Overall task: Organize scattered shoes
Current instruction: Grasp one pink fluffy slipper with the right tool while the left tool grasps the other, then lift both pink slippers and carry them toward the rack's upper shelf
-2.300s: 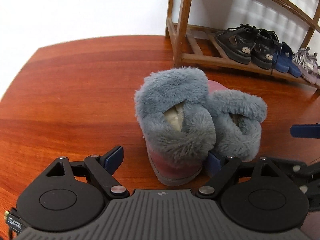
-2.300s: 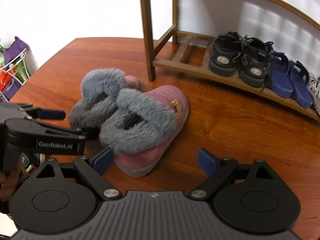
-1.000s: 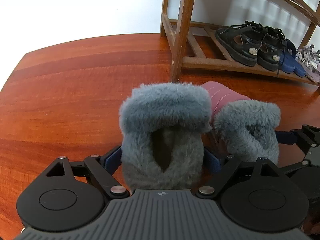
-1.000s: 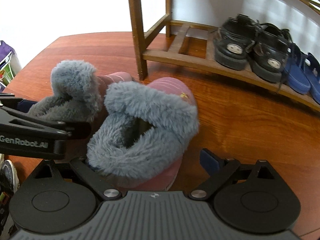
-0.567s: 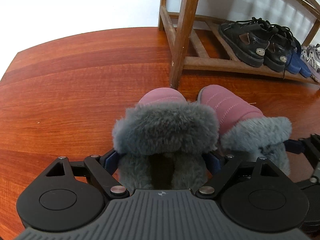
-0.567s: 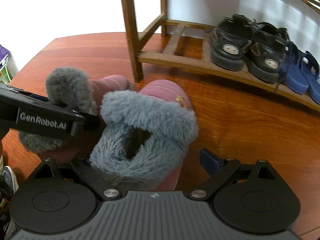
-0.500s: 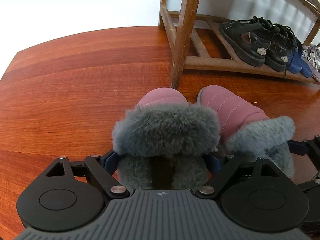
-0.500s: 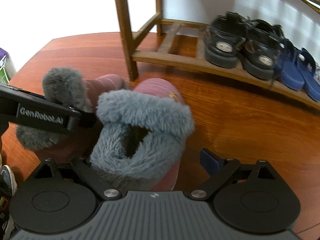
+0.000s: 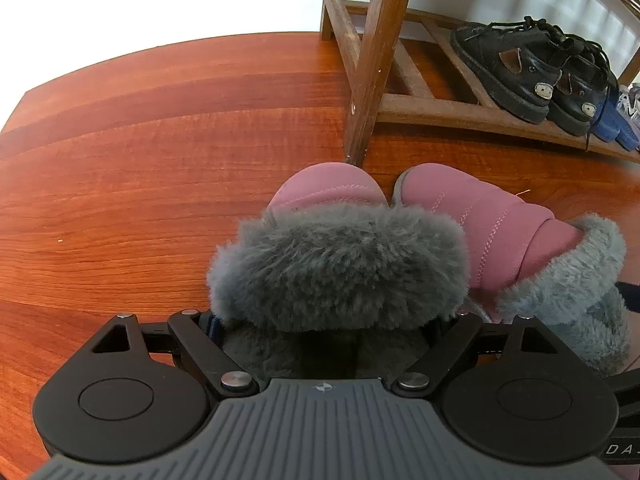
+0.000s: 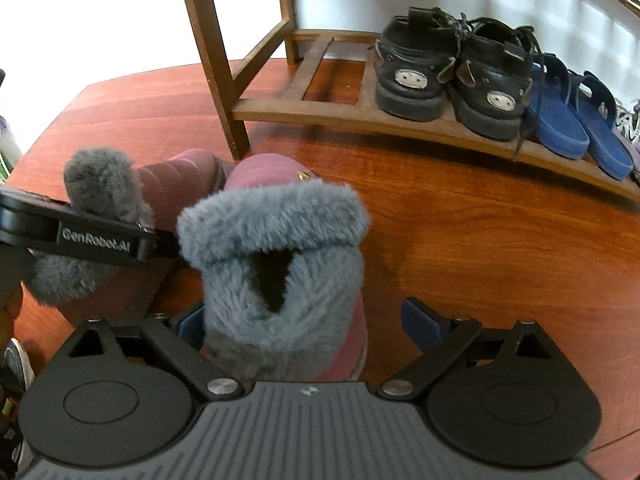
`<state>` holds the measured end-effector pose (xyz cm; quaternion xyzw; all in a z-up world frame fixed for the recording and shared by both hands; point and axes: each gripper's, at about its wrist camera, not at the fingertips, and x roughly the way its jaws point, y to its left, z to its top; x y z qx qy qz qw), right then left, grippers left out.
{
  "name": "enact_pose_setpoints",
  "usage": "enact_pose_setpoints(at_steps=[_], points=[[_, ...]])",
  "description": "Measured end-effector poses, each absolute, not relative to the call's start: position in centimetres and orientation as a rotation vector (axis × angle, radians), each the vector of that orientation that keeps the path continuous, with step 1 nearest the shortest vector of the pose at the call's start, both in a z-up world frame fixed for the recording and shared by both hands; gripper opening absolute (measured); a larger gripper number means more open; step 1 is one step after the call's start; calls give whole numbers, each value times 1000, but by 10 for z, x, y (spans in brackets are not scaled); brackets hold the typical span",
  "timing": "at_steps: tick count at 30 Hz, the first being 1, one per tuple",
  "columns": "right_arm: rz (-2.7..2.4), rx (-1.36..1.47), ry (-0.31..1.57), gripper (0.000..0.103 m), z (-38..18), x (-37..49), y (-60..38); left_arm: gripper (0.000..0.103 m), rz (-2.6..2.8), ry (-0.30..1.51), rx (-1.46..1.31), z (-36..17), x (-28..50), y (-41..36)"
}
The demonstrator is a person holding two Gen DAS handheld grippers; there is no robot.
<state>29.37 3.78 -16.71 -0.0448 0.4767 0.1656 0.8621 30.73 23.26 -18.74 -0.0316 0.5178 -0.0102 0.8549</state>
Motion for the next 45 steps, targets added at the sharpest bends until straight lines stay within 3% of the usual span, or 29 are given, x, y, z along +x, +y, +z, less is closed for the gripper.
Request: enact_pose_setpoints(at_steps=[19, 23, 27, 34, 45], points=[[403, -177, 999, 100, -186, 328, 71, 87, -34, 1094, -108, -190, 308, 243], [406, -184, 983, 96, -185, 329, 72, 87, -24, 1089, -107, -191, 309, 239], [401, -197, 972, 81, -184, 327, 74, 84, 1, 1071, -117, -191, 308, 237], [403, -176, 973, 77, -182, 327, 71, 75, 33, 1046, -81, -185, 302, 232], [357, -140, 950, 77, -161, 313, 51, 74, 40, 1028, -62, -169, 282, 217]])
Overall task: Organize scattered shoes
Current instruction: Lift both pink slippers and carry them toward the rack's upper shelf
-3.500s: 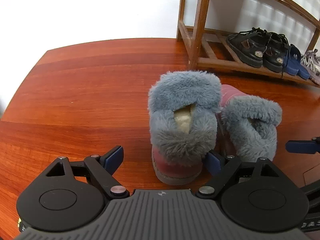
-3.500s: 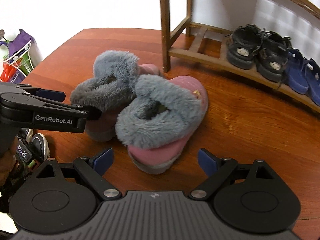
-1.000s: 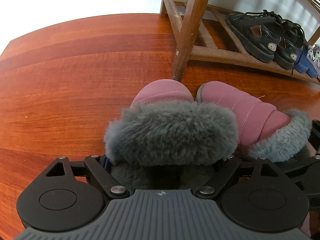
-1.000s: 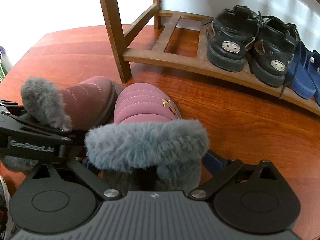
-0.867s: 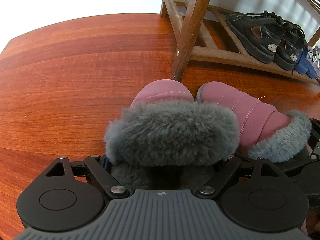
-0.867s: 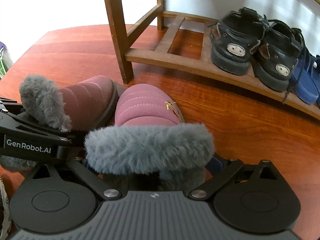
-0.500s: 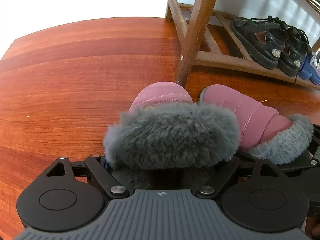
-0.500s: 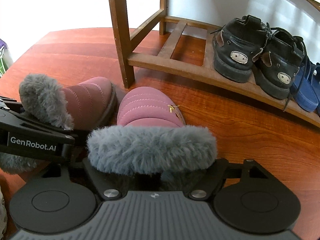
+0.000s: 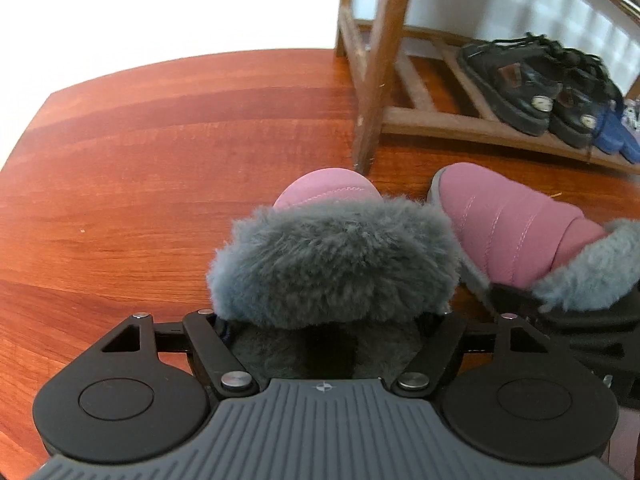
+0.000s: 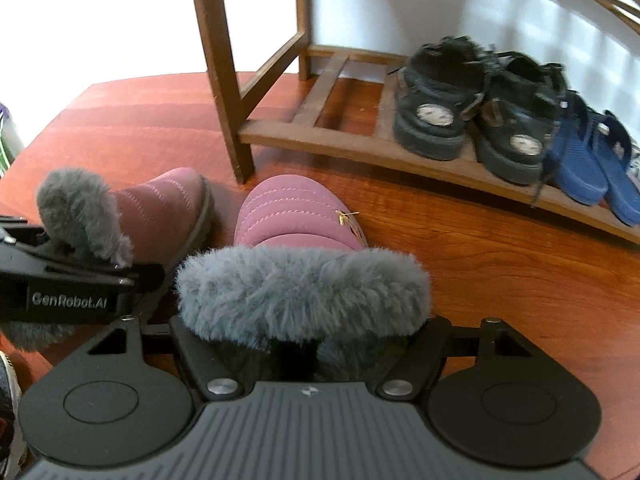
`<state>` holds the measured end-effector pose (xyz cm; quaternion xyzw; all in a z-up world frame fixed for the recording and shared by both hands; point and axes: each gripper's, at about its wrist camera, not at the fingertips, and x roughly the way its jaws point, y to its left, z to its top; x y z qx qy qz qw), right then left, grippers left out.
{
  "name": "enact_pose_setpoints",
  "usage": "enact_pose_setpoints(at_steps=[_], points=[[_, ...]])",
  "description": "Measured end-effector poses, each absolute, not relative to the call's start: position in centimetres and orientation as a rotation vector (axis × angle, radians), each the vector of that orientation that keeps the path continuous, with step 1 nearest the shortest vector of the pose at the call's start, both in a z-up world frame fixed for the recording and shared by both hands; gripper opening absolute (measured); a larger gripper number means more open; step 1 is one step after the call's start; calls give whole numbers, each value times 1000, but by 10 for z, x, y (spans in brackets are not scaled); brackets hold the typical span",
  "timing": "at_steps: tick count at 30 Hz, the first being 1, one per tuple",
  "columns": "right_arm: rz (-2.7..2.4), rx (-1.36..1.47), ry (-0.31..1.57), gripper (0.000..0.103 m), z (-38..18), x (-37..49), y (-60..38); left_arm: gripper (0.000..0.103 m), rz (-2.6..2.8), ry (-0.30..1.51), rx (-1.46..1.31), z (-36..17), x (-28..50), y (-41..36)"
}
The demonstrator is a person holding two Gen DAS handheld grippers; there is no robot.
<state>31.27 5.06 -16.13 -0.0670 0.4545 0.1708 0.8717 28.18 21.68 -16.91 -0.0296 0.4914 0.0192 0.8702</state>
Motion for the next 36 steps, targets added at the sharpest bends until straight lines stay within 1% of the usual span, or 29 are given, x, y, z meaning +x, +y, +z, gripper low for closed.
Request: enact_pose_setpoints(at_steps=[10, 19, 25, 30, 36], points=[[285, -114, 923, 77, -123, 293, 8, 74, -2, 1002, -23, -127, 270, 173], [236, -98, 878, 77, -67, 282, -60, 74, -37, 942, -30, -82, 265, 115], [225, -107, 820, 77, -9, 300, -110, 75, -35, 916, -56, -58, 262, 76], [245, -118, 765, 77, 34, 326, -143, 75, -22, 882, -65, -38, 257, 57], [227, -147, 738, 77, 66, 372, -167, 75, -14, 871, -91, -34, 253, 46]])
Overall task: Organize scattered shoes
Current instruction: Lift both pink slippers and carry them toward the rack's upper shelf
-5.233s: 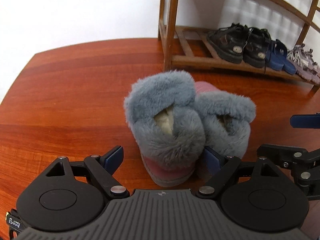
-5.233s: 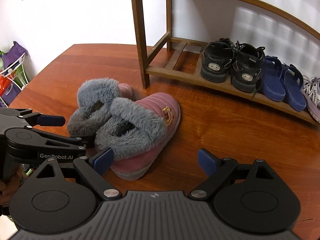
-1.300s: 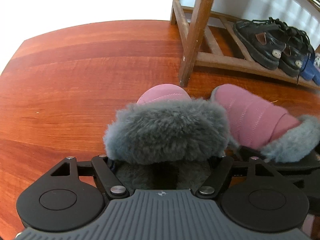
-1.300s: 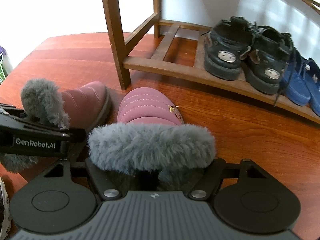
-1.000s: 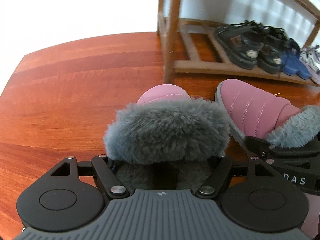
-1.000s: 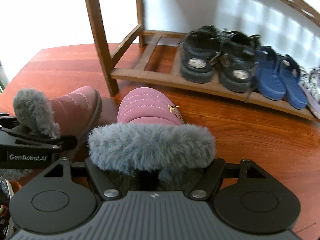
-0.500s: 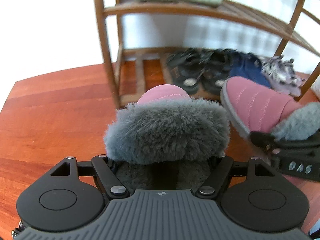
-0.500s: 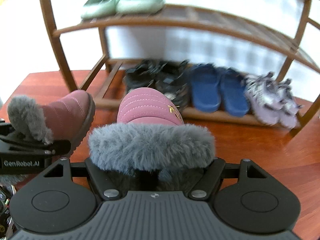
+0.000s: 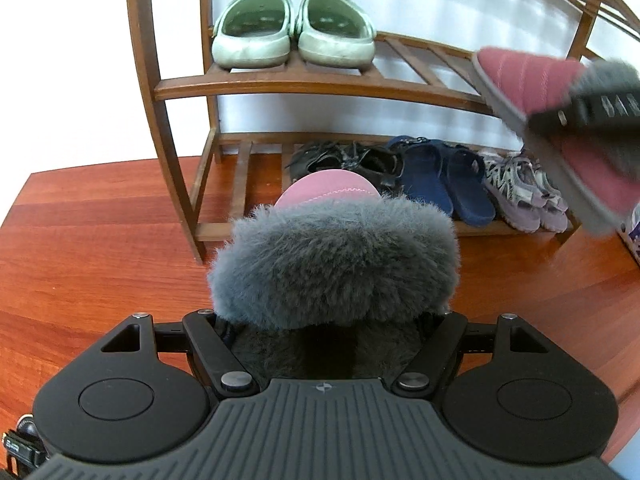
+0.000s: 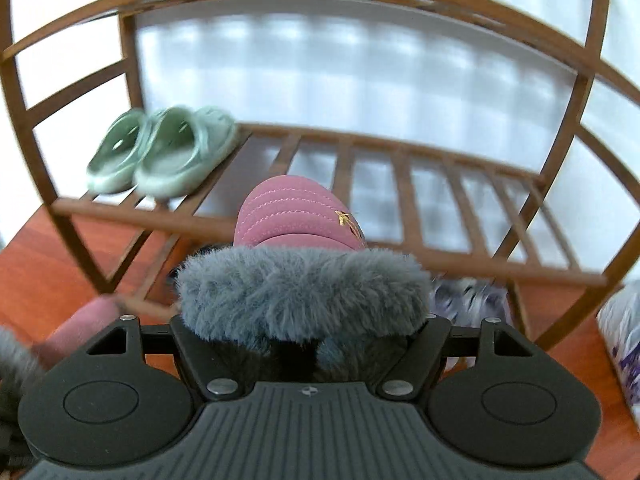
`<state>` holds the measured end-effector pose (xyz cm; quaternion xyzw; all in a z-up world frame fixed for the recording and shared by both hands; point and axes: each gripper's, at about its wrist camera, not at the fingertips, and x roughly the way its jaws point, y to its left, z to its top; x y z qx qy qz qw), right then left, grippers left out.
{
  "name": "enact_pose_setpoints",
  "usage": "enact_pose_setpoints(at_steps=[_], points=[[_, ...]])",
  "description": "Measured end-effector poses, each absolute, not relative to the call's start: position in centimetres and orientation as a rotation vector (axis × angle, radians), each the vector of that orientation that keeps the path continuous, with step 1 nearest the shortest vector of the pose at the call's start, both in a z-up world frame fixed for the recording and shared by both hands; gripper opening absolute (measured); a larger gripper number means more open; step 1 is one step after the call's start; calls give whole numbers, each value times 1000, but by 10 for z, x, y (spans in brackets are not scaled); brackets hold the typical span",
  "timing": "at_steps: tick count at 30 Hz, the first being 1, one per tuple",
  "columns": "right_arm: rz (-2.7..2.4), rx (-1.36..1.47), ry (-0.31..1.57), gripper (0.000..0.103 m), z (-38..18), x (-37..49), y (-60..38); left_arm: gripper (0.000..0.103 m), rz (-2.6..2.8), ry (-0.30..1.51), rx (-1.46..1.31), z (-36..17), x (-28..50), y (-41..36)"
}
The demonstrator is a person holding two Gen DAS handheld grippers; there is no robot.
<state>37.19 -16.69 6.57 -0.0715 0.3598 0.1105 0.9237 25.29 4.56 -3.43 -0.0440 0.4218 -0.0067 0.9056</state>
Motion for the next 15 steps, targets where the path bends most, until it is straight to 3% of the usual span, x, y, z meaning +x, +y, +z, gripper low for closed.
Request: enact_pose_setpoints(at_steps=[15], points=[[164, -120, 817, 77, 64, 475, -170, 75, 14, 878, -102, -31, 251, 50]])
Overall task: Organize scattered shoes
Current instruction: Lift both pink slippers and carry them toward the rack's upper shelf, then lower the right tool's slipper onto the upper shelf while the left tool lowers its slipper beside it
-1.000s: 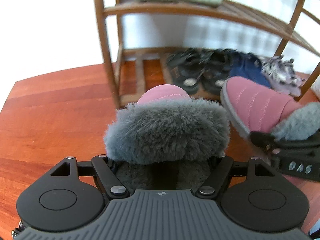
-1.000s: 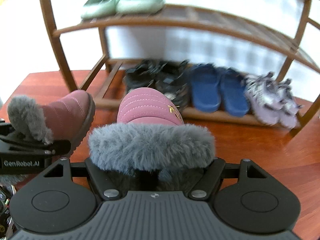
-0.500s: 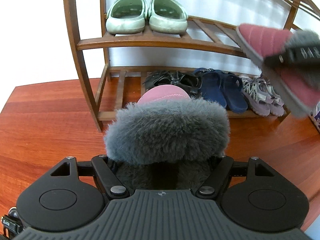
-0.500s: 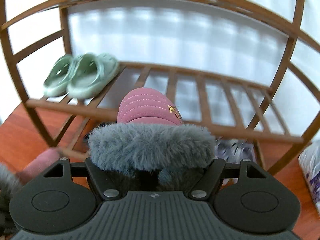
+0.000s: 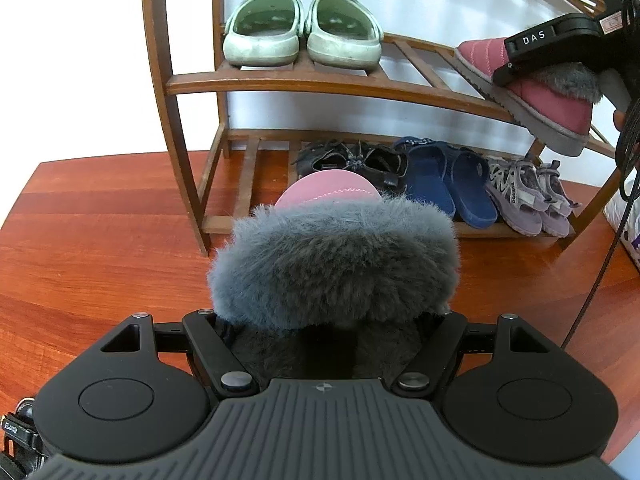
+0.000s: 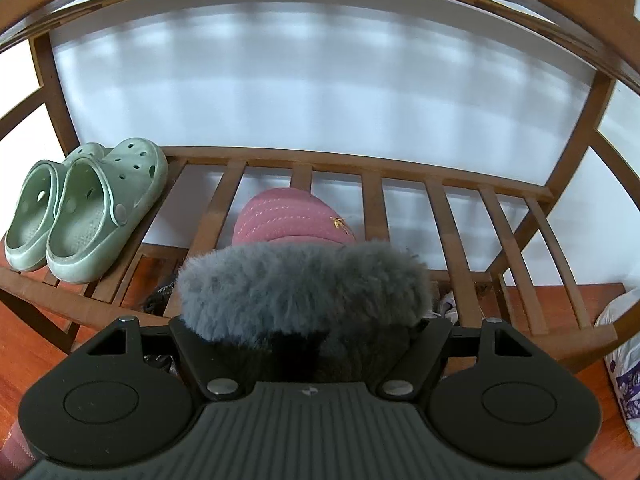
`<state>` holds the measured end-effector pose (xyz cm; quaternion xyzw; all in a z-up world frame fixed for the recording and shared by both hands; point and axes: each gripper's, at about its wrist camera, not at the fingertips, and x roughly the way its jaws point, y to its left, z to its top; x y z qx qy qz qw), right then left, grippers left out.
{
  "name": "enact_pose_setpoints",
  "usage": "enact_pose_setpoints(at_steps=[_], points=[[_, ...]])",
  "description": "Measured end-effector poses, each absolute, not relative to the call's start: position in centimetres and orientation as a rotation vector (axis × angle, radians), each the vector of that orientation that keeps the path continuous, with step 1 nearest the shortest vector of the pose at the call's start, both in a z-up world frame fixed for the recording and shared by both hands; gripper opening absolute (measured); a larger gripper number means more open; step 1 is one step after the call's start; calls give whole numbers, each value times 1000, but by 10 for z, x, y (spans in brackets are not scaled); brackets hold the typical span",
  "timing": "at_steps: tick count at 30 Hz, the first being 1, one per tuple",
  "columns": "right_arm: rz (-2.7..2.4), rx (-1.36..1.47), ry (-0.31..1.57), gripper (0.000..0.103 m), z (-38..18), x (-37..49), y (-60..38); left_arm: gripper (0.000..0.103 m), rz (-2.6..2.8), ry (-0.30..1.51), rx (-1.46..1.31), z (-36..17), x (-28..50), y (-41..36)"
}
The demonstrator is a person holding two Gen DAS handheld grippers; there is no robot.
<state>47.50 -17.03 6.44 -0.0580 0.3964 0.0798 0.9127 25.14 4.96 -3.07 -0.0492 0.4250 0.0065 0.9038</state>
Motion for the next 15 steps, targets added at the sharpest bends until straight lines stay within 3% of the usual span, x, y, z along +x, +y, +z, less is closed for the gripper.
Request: enact_pose_setpoints(at_steps=[10, 15], points=[[132, -175, 790, 79, 65, 486, -163, 75, 4, 870, -91, -27, 254, 43], [119, -213, 733, 93, 72, 483, -161, 75, 7, 869, -85, -25, 254, 40]])
